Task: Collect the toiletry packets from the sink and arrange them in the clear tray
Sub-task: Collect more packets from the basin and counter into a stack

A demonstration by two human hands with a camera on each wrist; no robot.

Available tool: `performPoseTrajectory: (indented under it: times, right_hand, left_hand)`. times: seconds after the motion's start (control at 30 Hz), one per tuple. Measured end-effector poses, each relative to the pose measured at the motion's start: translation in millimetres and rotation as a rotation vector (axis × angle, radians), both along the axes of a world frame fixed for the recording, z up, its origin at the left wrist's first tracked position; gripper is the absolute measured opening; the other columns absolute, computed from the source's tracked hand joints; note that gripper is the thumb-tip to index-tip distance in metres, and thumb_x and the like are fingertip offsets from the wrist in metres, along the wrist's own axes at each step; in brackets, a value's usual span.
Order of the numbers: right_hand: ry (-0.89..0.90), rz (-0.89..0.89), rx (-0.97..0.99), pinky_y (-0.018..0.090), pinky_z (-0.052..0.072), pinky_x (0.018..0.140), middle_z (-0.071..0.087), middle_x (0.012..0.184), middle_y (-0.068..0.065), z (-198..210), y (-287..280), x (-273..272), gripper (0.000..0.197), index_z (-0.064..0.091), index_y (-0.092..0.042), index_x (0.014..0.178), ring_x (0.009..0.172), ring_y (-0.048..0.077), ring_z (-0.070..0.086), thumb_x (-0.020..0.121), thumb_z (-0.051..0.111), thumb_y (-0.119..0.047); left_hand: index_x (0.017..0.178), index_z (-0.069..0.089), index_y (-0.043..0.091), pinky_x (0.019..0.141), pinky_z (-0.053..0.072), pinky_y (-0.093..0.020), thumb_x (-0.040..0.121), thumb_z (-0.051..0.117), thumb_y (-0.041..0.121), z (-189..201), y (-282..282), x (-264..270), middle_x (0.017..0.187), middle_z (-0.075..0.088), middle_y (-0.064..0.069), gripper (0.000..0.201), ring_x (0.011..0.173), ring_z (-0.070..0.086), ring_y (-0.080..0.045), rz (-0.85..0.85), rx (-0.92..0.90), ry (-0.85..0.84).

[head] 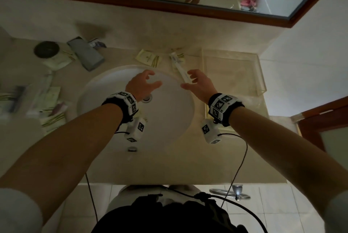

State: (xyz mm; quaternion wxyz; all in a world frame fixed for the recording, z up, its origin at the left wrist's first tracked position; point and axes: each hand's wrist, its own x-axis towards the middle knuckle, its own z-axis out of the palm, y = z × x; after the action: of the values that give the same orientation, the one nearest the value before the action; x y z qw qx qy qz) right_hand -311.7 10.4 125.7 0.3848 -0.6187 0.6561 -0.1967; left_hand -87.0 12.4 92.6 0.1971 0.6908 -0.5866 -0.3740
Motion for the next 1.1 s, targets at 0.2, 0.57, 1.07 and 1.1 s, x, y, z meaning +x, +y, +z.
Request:
performPoseTrajectory:
  times: [0.2,0.57,1.07,1.1]
  right_hand:
    - [-0.005,0.056,0.090,0.028,0.041,0.088,0.051,0.130,0.003,-18,-9,54,0.062,0.047,-0.021,0.133,0.115,0.018,0.051,0.079,0.075,-0.034]
    - [0.009,0.024,0.271,0.033,0.042,0.094,0.053,0.132,0.008,-64,-11,127,0.054,0.047,-0.016,0.132,0.117,0.025,0.052,0.086,0.068,-0.035]
    - [0.105,-0.069,0.505,0.036,0.043,0.098,0.053,0.135,0.008,-143,-5,171,0.062,0.049,-0.011,0.133,0.122,0.028,0.052,0.083,0.068,-0.043]
    - [0.136,-0.050,0.537,0.035,0.043,0.095,0.054,0.134,0.009,-150,-6,172,0.063,0.049,-0.010,0.132,0.121,0.028,0.052,0.084,0.068,-0.045]
  left_hand:
    - [0.129,0.050,0.028,0.101,0.043,-0.042,0.082,0.065,0.053,-16,9,47,0.133,0.053,-0.008,0.055,0.118,0.054,-0.026,0.045,0.038,0.024]
    - [0.132,0.048,0.026,0.100,0.040,-0.035,0.086,0.065,0.041,-51,5,104,0.134,0.051,-0.011,0.052,0.121,0.050,-0.027,0.080,0.144,0.012]
    - [0.132,0.049,0.025,0.100,0.041,-0.035,0.086,0.065,0.042,-83,-13,127,0.137,0.050,-0.010,0.052,0.123,0.050,-0.025,0.062,0.242,0.031]
    - [0.132,0.049,0.025,0.100,0.041,-0.035,0.086,0.065,0.042,-84,-13,127,0.136,0.050,-0.010,0.052,0.123,0.050,-0.025,0.068,0.245,0.037]
